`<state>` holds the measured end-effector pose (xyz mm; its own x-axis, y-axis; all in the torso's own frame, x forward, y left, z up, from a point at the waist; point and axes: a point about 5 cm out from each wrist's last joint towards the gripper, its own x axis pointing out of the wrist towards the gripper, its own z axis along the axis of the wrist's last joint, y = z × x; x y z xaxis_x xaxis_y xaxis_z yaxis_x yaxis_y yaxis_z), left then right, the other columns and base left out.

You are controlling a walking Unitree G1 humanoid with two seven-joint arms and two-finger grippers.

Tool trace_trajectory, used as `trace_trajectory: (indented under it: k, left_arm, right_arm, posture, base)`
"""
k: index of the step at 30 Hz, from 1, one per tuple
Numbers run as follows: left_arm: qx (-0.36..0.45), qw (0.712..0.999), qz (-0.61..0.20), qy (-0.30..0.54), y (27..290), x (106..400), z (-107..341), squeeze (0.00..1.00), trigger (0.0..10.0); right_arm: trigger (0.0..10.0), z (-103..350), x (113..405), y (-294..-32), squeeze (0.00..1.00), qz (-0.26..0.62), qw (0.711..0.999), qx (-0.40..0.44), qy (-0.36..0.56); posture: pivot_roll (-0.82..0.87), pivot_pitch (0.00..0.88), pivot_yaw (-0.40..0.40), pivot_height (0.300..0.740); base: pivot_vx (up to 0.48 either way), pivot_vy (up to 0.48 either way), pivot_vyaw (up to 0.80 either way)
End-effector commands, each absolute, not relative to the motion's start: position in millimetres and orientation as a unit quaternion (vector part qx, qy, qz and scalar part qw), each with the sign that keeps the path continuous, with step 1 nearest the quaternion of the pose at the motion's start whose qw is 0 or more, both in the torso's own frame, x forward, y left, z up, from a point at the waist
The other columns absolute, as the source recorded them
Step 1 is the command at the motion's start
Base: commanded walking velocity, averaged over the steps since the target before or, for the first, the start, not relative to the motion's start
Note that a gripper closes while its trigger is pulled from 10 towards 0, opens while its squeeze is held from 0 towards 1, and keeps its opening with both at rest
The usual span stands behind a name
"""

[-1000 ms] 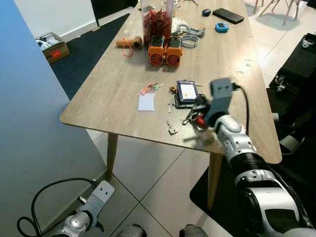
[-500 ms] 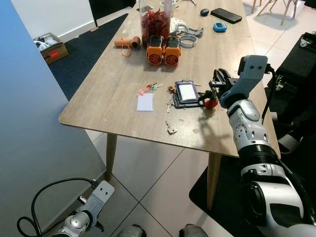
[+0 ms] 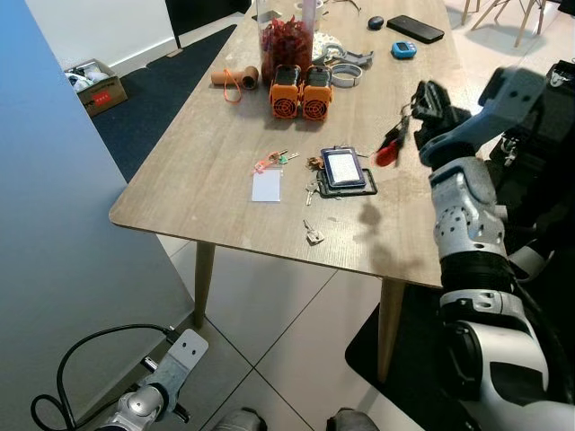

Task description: Hang keys on a hook

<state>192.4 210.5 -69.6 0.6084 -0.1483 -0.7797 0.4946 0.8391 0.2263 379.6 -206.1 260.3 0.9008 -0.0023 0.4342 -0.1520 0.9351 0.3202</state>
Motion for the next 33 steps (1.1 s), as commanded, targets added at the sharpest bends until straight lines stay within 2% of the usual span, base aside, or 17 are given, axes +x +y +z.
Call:
trace_trajectory:
  k: [1, 8, 12, 14, 15, 16, 17, 20, 22, 23, 24, 28, 33]
  left_arm:
    - [0.221, 0.862, -0.189, 0.415, 213.7, 183.7, -73.6, 0.0, 10.0]
    - [0.22, 0.862, -0.189, 0.415, 213.8, 182.6, -74.0, 0.0, 10.0]
    - [0.219, 0.862, -0.188, 0.416, 214.4, 181.3, -74.4, 0.0, 10.0]
    - [0.219, 0.862, -0.188, 0.417, 214.6, 180.7, -74.7, 0.0, 10.0]
    - [0.218, 0.862, -0.188, 0.417, 214.7, 180.5, -74.7, 0.0, 10.0]
    - [0.218, 0.862, -0.188, 0.418, 214.8, 180.2, -74.8, 0.0, 10.0]
    - [0.218, 0.862, -0.187, 0.418, 214.9, 180.0, -74.9, 0.0, 10.0]
    - [0.218, 0.862, -0.187, 0.418, 215.1, 179.7, -75.0, 0.0, 10.0]
    - [0.218, 0.862, -0.187, 0.419, 215.5, 179.0, -75.2, 0.0, 10.0]
    - [0.218, 0.862, -0.187, 0.419, 215.5, 179.0, -75.2, 0.0, 10.0]
    - [0.218, 0.862, -0.186, 0.419, 216.0, 178.1, -75.5, 0.0, 10.0]
    - [0.217, 0.862, -0.185, 0.42, 216.6, 176.8, -75.9, 0.0, 10.0]
    - [0.217, 0.861, -0.185, 0.42, 216.8, 176.0, -76.2, 0.0, 10.0]
  right_arm:
    - [0.0, 277.6, 377.2, -211.7, 0.0, 0.036, 0.951, 0.181, -0.25]
    - [0.0, 275.8, 378.0, -212.2, 0.0, 0.038, 0.955, 0.174, -0.237]
    - [0.0, 245.2, 381.5, -197.4, 0.0, 0.056, 0.974, 0.144, -0.163]
    - [0.9, 239.3, 381.5, -192.5, 0.0, 0.063, 0.977, 0.135, -0.151]
    - [0.9, 238.1, 381.7, -191.6, 0.0, 0.064, 0.978, 0.133, -0.148]
    - [2.4, 236.0, 382.3, -190.0, 0.0, 0.067, 0.979, 0.132, -0.142]
    - [2.5, 234.9, 382.8, -189.2, 0.0, 0.069, 0.979, 0.131, -0.138]
    - [2.2, 232.1, 383.5, -185.6, 0.0, 0.081, 0.98, 0.129, -0.126]
    - [1.3, 227.0, 382.8, -172.1, 0.0, 0.128, 0.979, 0.118, -0.104]
    - [1.3, 227.0, 382.8, -172.1, 0.0, 0.128, 0.979, 0.118, -0.104]
    - [0.0, 225.3, 377.7, -153.1, 0.0, 0.195, 0.97, 0.111, -0.092]
    - [0.0, 227.7, 368.6, -135.1, 0.0, 0.259, 0.956, 0.104, -0.089]
    - [0.0, 227.2, 364.8, -131.7, 0.0, 0.278, 0.952, 0.095, -0.082]
  posture:
    - [0.06, 0.111, 0.029, 0.74]
    - [0.06, 0.115, 0.028, 0.74]
    - [0.07, 0.126, 0.027, 0.74]
    - [0.07, 0.131, 0.027, 0.74]
    - [0.07, 0.131, 0.027, 0.74]
    - [0.07, 0.134, 0.026, 0.74]
    - [0.07, 0.135, 0.026, 0.74]
    - [0.07, 0.137, 0.026, 0.74]
    - [0.07, 0.138, 0.026, 0.74]
    - [0.07, 0.138, 0.026, 0.74]
    - [0.07, 0.14, 0.024, 0.74]
    - [0.07, 0.139, 0.025, 0.74]
    - [0.07, 0.141, 0.024, 0.74]
  base:
    - [0.0, 0.0, 0.0]
    - [0.0, 0.0, 0.0]
    - [0.0, 0.0, 0.0]
    - [0.0, 0.0, 0.0]
    - [0.0, 0.0, 0.0]
    - [0.0, 0.0, 0.0]
    - [0.0, 0.0, 0.0]
    - [0.0, 0.0, 0.0]
    - [0.0, 0.0, 0.0]
    - [0.0, 0.0, 0.0]
    - [0.0, 0.0, 0.0]
    - [0.0, 0.0, 0.0]
    - [0.0, 0.0, 0.0]
